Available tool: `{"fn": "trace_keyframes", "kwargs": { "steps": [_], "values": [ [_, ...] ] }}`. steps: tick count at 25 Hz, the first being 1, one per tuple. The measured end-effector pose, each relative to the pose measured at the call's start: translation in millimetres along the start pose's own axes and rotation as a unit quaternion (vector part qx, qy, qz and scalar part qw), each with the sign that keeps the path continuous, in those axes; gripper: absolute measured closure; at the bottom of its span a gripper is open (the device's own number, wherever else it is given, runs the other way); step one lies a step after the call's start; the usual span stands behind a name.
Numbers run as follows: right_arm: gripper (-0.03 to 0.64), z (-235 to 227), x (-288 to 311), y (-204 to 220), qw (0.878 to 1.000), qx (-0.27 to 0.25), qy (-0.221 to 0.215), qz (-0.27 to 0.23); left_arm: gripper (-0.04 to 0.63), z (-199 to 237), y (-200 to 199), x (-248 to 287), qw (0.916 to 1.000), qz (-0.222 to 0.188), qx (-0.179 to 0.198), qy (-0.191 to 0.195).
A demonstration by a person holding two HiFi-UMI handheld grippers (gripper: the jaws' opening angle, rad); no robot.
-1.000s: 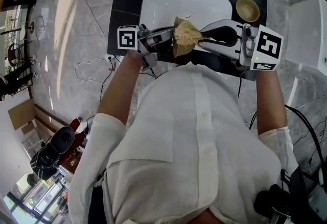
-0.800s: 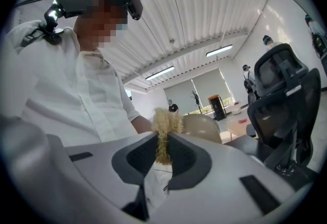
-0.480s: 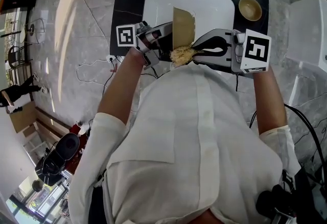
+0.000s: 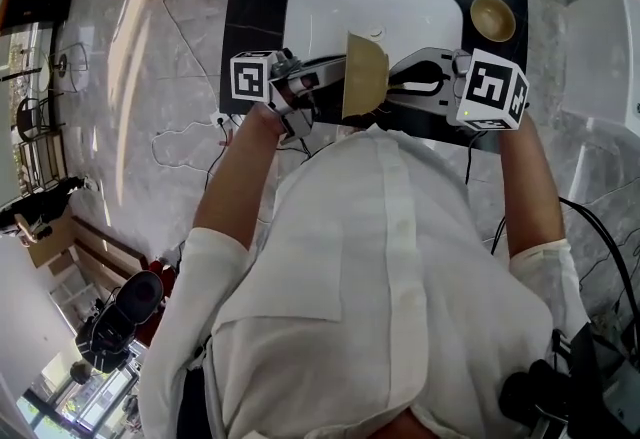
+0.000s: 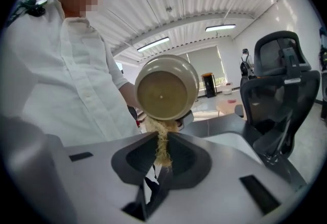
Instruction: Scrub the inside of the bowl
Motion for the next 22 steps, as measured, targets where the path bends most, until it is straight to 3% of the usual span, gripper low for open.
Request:
{"fn": "trace_keyframes", "kwargs": {
  "steps": [3, 8, 22],
  "values": [
    [0.571, -10.8, -3.5, 1.3, 0.999, 0.003, 0.038, 0.015, 0.583, 2.0, 4.1, -7.6, 0.9999, 0.006, 0.005, -0.006],
    [0.571, -25.7, -15.3, -3.1, 0.995, 0.028, 0.096, -0.008, 0.583, 0.8, 3.5, -16.8, 0.9999, -0.003, 0.009, -0.004],
    [0.571, -3.3, -17.0, -19.9, 0.989, -0.002, 0.146, 0.002, 0.581, 14.7, 10.2, -41.0, 0.9999, 0.006, 0.013, -0.004]
  ]
}}
Point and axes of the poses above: the fingertips, and each gripper's own axes: x forward along the fingers, z to its left, y out of its underside, the point moved 2 cm from there along -x, backward along the fingers, and after that the axes turned 15 degrees about x, right-handed, at the moved point
